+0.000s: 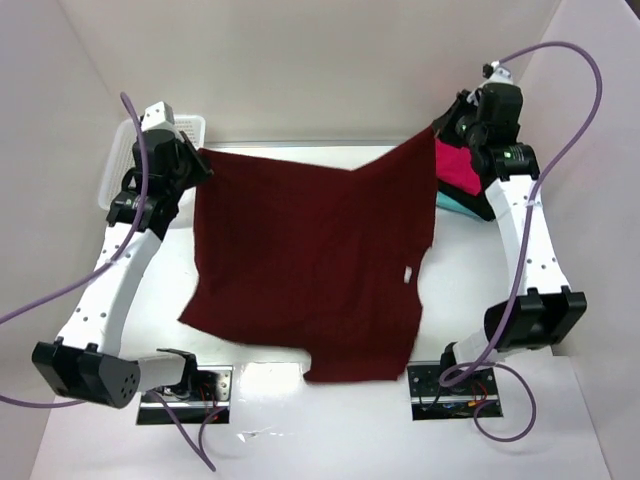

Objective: Fold and stack the t-shirts
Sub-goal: Flatten out the tshirt

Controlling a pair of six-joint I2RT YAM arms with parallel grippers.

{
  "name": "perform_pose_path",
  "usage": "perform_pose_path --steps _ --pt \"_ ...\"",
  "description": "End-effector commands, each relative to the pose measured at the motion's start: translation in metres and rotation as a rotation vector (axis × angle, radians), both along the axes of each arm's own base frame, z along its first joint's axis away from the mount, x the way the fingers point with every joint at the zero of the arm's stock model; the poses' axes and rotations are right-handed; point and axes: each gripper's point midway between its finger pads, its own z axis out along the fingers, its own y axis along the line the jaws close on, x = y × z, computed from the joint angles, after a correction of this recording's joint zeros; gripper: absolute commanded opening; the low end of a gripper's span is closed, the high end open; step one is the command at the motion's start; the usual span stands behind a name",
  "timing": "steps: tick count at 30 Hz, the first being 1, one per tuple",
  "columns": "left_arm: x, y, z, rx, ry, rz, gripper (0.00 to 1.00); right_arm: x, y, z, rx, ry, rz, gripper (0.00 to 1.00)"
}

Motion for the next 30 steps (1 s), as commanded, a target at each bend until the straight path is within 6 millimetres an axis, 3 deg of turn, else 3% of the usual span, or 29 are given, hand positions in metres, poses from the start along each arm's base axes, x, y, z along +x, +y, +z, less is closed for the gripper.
perform_pose_path --steps 1,2,5,6,7,10,13,14,15,17,20,22,26,28,30 --pt "0.013 0.016 0.092 0.001 -0.259 0.059 0.00 0.001 0.004 0.116 -0.032 -0.310 0.019 0.00" --pt "0.012 0.016 0.097 0.001 -0.265 0.059 0.00 -0.007 0.002 0.134 -0.033 -0.337 0.011 0.00" --pt "0.000 0.015 0.115 0.001 -0.300 0.039 0.00 -0.029 0.004 0.160 -0.029 -0.395 0.016 0.00" --pt "-0.014 0.014 0.129 0.002 -0.331 0.027 0.00 -0.060 0.007 0.185 -0.024 -0.461 0.036 0.00" --pt "-0.024 0.014 0.139 -0.002 -0.358 0.018 0.00 -0.067 0.007 0.188 -0.024 -0.470 0.041 0.00" --pt "-0.065 0.013 0.157 -0.012 -0.401 -0.018 0.00 -0.114 0.013 0.195 -0.020 -0.502 0.089 0.00" --pt "-0.138 0.016 0.171 -0.024 -0.484 -0.046 0.00 -0.172 0.015 0.184 -0.002 -0.515 0.115 0.00" --pt "-0.156 0.018 0.173 -0.027 -0.512 -0.048 0.00 -0.190 0.014 0.183 0.006 -0.527 0.116 0.00" --pt "-0.171 0.019 0.172 -0.036 -0.529 -0.047 0.00 -0.224 0.011 0.193 0.009 -0.581 0.108 0.00" --pt "-0.207 0.023 0.169 -0.048 -0.562 -0.047 0.00 -0.272 0.006 0.195 0.009 -0.615 0.092 0.00" --pt "-0.256 0.029 0.165 -0.056 -0.607 -0.046 0.00 -0.324 0.003 0.193 0.023 -0.660 0.092 0.00" --pt "-0.278 0.033 0.167 -0.060 -0.647 -0.038 0.00 -0.336 0.003 0.187 0.032 -0.656 0.092 0.00" --pt "-0.313 0.038 0.179 -0.088 -0.722 -0.029 0.00 -0.375 -0.003 0.206 0.026 -0.738 0.070 0.00" --pt "-0.318 0.040 0.183 -0.102 -0.735 -0.025 0.00 -0.379 -0.004 0.214 0.023 -0.750 0.065 0.00" --pt "-0.321 0.043 0.189 -0.126 -0.760 -0.010 0.00 -0.369 -0.003 0.220 0.022 -0.743 0.076 0.00"
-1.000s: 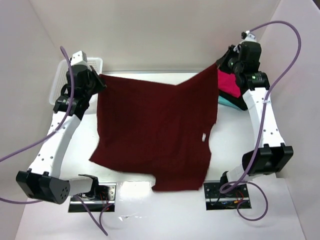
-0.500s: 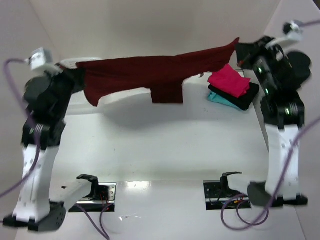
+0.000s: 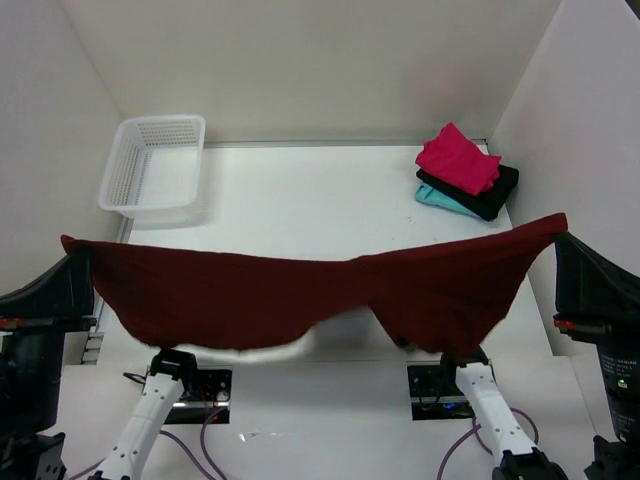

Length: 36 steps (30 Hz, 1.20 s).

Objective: Fold and stack the t-shirts
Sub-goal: Flatten out the tshirt

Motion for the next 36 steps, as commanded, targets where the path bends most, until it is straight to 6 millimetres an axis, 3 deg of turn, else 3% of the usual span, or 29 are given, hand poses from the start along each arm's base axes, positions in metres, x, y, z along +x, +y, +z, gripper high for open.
perform_pose_path --steps 1,6,8,9,11,13,17,19,23,24,28,32,36 --pt "0.007 0.006 0.003 -0.056 0.010 0.020 0.00 0.052 -0.001 -0.008 -0.004 0.135 -0.013 0.00" --pt "0.051 0.004 -0.004 -0.060 0.080 0.036 0.00 0.107 0.001 -0.006 -0.012 0.182 -0.025 0.00" --pt "0.070 0.003 -0.005 -0.059 0.103 0.045 0.00 0.138 0.005 -0.017 -0.021 0.233 -0.017 0.00" --pt "0.089 0.000 -0.008 -0.054 0.131 0.046 0.00 0.150 0.005 -0.017 -0.028 0.233 -0.020 0.00" --pt "0.112 -0.006 -0.017 -0.043 0.170 0.037 0.00 0.179 0.009 -0.039 -0.046 0.296 -0.011 0.00" --pt "0.149 -0.014 -0.038 -0.026 0.250 0.032 0.00 0.222 0.011 -0.075 -0.057 0.378 -0.019 0.00" --pt "0.182 -0.021 -0.071 -0.011 0.317 0.023 0.00 0.264 0.006 -0.127 -0.071 0.490 -0.061 0.00" --pt "0.195 -0.025 -0.095 0.002 0.376 0.016 0.00 0.279 0.004 -0.150 -0.084 0.527 -0.080 0.00" --pt "0.204 -0.026 -0.122 0.011 0.428 0.017 0.00 0.293 0.005 -0.188 -0.091 0.589 -0.078 0.00" --pt "0.206 -0.028 -0.138 0.018 0.459 0.008 0.00 0.297 0.005 -0.202 -0.093 0.608 -0.078 0.00" --pt "0.216 -0.031 -0.170 0.011 0.523 0.006 0.00 0.316 0.007 -0.235 -0.077 0.662 -0.071 0.00" --pt "0.236 -0.039 -0.198 0.014 0.602 -0.016 0.00 0.336 0.011 -0.263 -0.076 0.727 -0.059 0.00" --pt "0.258 -0.049 -0.216 0.016 0.654 -0.048 0.00 0.349 0.008 -0.272 -0.075 0.754 -0.081 0.00"
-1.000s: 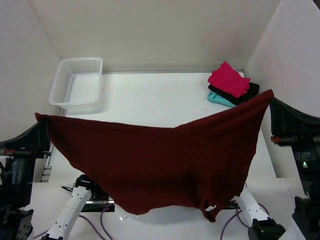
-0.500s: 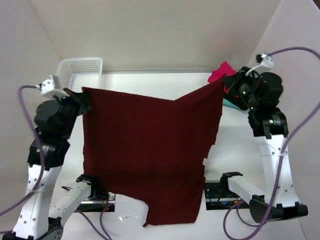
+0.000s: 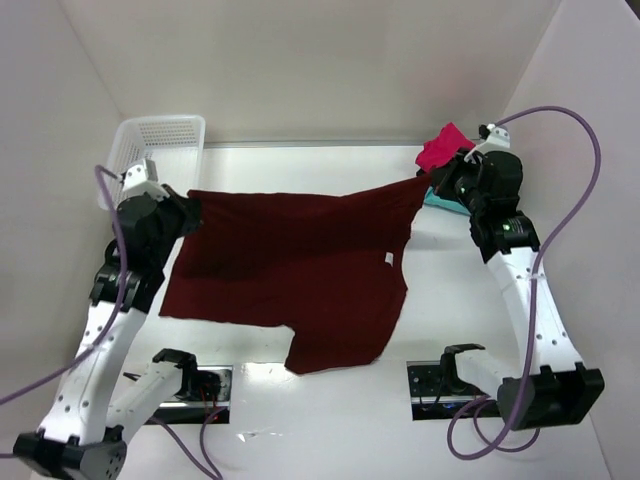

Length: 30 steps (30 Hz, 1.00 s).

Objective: Fold and stack the t-shirts
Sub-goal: Flatten out the tshirt

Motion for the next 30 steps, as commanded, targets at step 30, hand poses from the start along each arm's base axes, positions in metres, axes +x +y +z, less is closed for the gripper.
perform_pose_path --steps 30 --pt "0.235 0.017 -0.099 0.109 0.244 0.230 0.00 0.235 0.017 -0.084 -0.065 0.174 -0.003 0.00"
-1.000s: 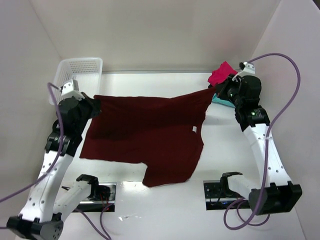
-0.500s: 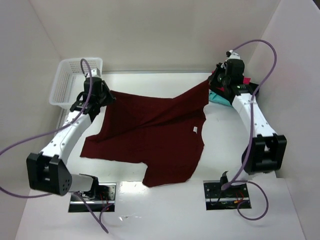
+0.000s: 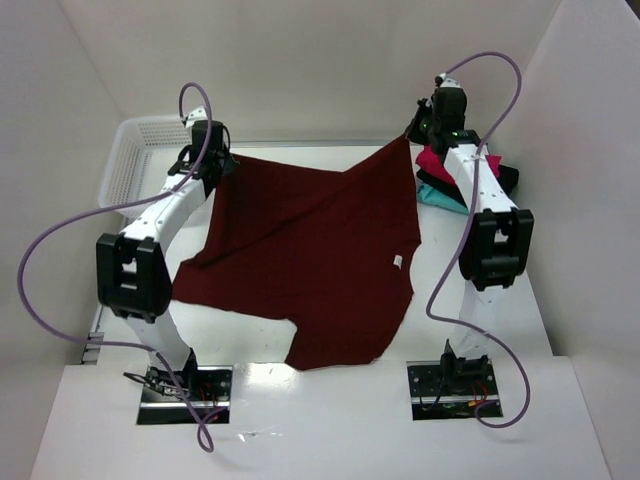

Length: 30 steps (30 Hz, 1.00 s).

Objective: Fold and stack the t-shirts
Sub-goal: Flatten out the tshirt, then grap the side of the flattened tshirt furthest away from the robot with both arms

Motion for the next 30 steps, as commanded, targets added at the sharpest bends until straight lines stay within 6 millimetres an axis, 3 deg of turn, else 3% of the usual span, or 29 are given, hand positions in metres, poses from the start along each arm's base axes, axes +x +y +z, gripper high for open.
perform_pose_path --steps 1,4,8,16,20,24,26,28,30 --pt "0.032 0.024 -0.002 0.042 -0.027 0.082 0.00 0.021 0.005 -0.002 -0.027 -0.008 0.013 0.00" --pt "0.046 0.028 -0.012 0.048 -0.017 0.098 0.00 0.027 0.004 -0.023 -0.034 0.026 0.004 0.00" --pt "0.066 0.034 -0.028 0.051 -0.010 0.128 0.00 0.034 0.001 -0.034 -0.043 0.037 -0.012 0.00" --pt "0.096 0.053 -0.036 0.051 -0.017 0.113 0.00 0.035 -0.003 -0.047 -0.059 0.065 -0.031 0.00" --pt "0.102 0.052 -0.035 0.092 -0.024 0.073 0.00 0.018 -0.002 -0.030 -0.037 0.043 -0.034 0.00" --pt "0.104 0.062 -0.046 0.095 0.008 0.068 0.00 -0.011 0.007 -0.013 0.022 0.022 0.000 0.00" --pt "0.103 0.060 -0.053 0.079 0.021 0.045 0.00 -0.026 0.010 -0.024 0.055 0.050 0.005 0.00" --pt "0.100 0.057 -0.058 0.072 0.034 0.031 0.00 -0.041 0.016 -0.017 0.076 0.044 0.013 0.00" --pt "0.096 0.055 -0.054 0.065 0.030 0.020 0.00 -0.056 0.028 -0.027 0.094 0.069 0.036 0.00"
